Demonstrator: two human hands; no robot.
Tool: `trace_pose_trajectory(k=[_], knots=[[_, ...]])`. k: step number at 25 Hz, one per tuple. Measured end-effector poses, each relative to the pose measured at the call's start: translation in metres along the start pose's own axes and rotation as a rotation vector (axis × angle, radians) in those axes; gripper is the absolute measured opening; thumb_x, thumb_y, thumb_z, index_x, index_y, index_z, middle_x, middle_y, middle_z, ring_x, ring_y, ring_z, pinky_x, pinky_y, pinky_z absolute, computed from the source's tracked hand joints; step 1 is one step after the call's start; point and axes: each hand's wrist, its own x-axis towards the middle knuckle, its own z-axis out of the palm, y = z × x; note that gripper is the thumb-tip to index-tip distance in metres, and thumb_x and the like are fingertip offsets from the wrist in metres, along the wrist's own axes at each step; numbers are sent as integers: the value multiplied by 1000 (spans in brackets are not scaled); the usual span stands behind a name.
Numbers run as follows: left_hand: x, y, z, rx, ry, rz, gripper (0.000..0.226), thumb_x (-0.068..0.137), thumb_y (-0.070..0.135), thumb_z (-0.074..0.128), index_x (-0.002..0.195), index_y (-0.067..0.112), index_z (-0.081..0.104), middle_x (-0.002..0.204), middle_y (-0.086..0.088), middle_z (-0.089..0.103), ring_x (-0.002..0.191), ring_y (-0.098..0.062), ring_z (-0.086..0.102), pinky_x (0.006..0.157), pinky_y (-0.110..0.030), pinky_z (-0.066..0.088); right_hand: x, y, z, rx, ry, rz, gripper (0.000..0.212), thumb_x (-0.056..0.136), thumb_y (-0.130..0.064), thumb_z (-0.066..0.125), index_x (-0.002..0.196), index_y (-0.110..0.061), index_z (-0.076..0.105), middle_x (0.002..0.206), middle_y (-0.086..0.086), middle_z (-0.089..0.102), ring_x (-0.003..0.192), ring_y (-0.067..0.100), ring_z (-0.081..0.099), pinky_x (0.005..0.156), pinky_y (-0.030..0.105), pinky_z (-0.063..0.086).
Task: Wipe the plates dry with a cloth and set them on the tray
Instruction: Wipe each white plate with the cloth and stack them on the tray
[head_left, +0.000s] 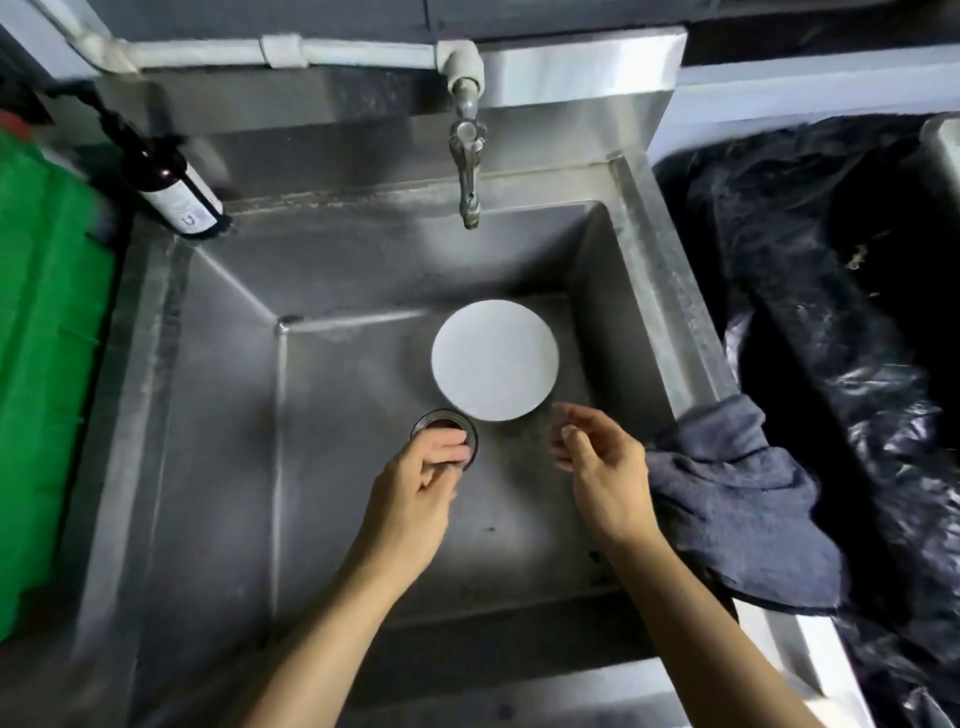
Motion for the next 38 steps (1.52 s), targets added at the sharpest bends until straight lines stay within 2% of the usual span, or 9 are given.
trace_pose_trajectory(k=[3, 7, 12, 16, 18, 22, 25, 30, 38], knots=[[47, -25, 12, 32, 33, -1, 38, 97, -4, 48, 124, 17, 64, 119, 3, 69, 111, -13, 65, 100, -37, 52, 42, 33, 15, -63, 8, 12, 32, 99, -5, 56, 127, -16, 67, 102, 0, 73, 91, 6, 70, 88, 34, 60], [105, -58, 27, 51, 55, -48, 42, 98, 3, 48, 130, 28, 58, 134, 9, 61, 119, -4, 58, 99, -18, 46, 95, 71, 32, -167, 54, 12, 39, 98, -7, 60, 135, -21, 61, 102, -15, 64, 90, -12, 62, 73, 0, 44], [165, -84, 34, 48, 96, -162, 56, 97, 15, 50, 148, 34, 39, 149, 1, 46, 136, -11, 43, 109, -46, 45, 146, 100, 50, -160, 202, 84, 46, 101, -9, 55, 147, -7, 51, 115, -3, 59, 112, 11, 54, 86, 8, 35], [188, -83, 40, 100, 51, -201, 64, 88, 22, 48, 150, 32, 37, 135, 5, 60, 120, -14, 58, 103, -44, 49, 164, 108, 57, -170, 220, 106, 34, 96, -7, 57, 128, -12, 67, 95, -11, 62, 94, 12, 61, 72, 12, 43], [190, -79, 40, 87, 84, -228, 61, 77, 28, 46, 138, 34, 50, 112, 1, 68, 99, -18, 66, 90, -41, 55, 168, 107, 59, -143, 234, 131, 29, 93, -7, 63, 120, -15, 70, 89, -11, 65, 86, 12, 64, 73, 19, 48], [190, -71, 40, 10, 93, -266, 32, 77, 25, 48, 104, 32, 63, 113, -7, 67, 106, -29, 67, 95, -54, 55, 181, 102, 57, -31, 253, 298, 23, 89, -11, 73, 106, -19, 61, 86, -9, 63, 78, 10, 62, 77, 29, 48], [192, -66, 39, -57, 107, -302, 30, 83, 10, 48, 98, 33, 62, 112, -6, 67, 105, -30, 68, 89, -51, 59, 186, 106, 55, -110, 241, 302, 23, 88, -15, 77, 102, -18, 59, 85, -9, 62, 73, 5, 58, 69, 27, 48], [194, -64, 44, -226, 131, -396, 32, 84, -2, 46, 110, 7, 61, 114, -6, 65, 105, -24, 65, 75, -44, 64, 186, 105, 51, -190, 263, 240, 14, 89, -14, 71, 96, -21, 60, 82, -10, 61, 72, 6, 59, 61, 23, 45], [161, -63, 32, -434, 222, -416, 38, 85, -3, 51, 117, 14, 59, 119, -7, 65, 108, -22, 65, 71, -41, 64, 156, 83, 47, -135, 238, 36, 14, 91, -7, 71, 103, -13, 65, 79, -10, 64, 63, -14, 60, 57, 2, 44]])
